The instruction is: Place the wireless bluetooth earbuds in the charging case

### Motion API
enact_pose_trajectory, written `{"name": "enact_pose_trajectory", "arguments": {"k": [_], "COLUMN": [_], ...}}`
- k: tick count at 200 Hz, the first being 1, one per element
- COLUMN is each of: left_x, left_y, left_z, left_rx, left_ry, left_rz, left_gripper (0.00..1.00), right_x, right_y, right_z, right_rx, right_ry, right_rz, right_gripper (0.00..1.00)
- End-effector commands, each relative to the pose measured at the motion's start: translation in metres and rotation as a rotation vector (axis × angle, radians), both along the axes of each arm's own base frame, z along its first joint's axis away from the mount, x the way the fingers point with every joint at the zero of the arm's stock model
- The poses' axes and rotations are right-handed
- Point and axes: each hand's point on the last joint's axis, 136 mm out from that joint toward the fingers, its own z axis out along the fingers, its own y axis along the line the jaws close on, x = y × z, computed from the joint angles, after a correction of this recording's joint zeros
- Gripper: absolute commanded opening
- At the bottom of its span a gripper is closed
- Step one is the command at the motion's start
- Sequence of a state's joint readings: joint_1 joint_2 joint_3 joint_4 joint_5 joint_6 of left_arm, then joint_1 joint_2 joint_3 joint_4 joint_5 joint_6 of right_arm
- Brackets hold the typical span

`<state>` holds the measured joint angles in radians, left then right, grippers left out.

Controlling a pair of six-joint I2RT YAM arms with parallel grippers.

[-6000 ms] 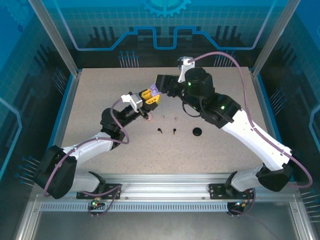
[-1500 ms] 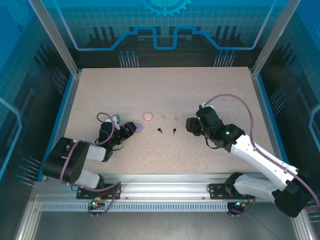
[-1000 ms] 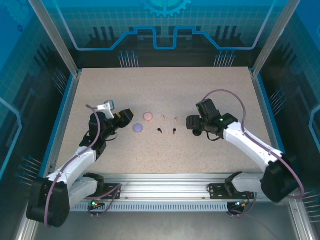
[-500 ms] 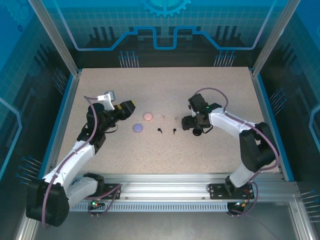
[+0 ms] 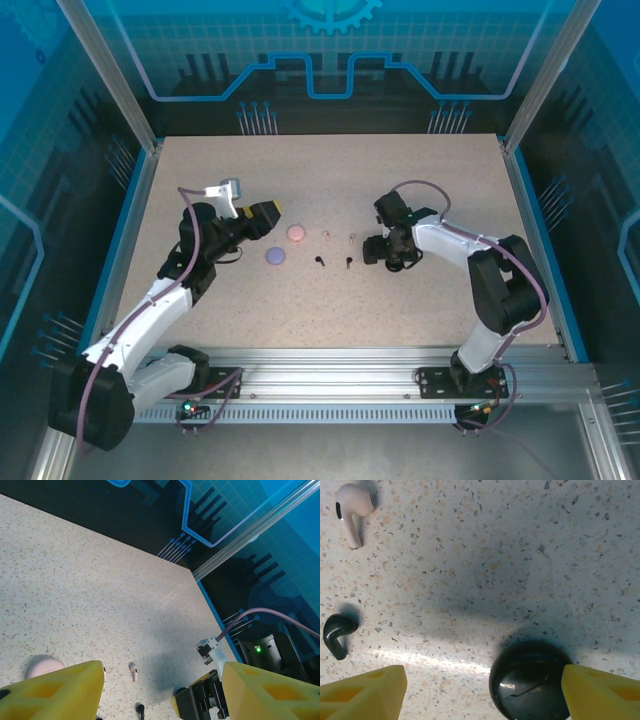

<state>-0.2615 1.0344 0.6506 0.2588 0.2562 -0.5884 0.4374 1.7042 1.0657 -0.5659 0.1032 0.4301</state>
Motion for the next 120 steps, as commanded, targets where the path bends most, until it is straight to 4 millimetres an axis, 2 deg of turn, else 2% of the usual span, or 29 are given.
{"name": "enact_pose_trajectory", "arguments": {"k": [1, 59, 97, 120], "left_x": [0.001, 0.002, 0.002, 0.002], "left_y": [-0.004, -0.004, -0.006, -0.007], "left_z": [0.011, 0.012, 0.011, 0.010], "left_rx": [0.023, 0.022, 0.016, 0.016], "left_ry": [-0.046, -0.054, -0.054, -0.052], "left_rz": [-0.017, -0.017, -0.023, -0.030], "left_gripper": [0.66, 0.66, 0.66, 0.67], "right_x": [-0.009, -0.025, -0.027, -0.024], "right_y": [0.002, 0.013, 0.005, 0.000], "right_z": [-0.010, -0.001, 0.024, 0.038], "right_rx": [0.028, 0.046, -0.008, -0.046], "right_ry": [0.047, 0.049, -0.022, -0.071], "right_rz": [-0.020, -0.007, -0.032, 0.010], "right_gripper": [0.81, 0.80, 0.81, 0.82]}}
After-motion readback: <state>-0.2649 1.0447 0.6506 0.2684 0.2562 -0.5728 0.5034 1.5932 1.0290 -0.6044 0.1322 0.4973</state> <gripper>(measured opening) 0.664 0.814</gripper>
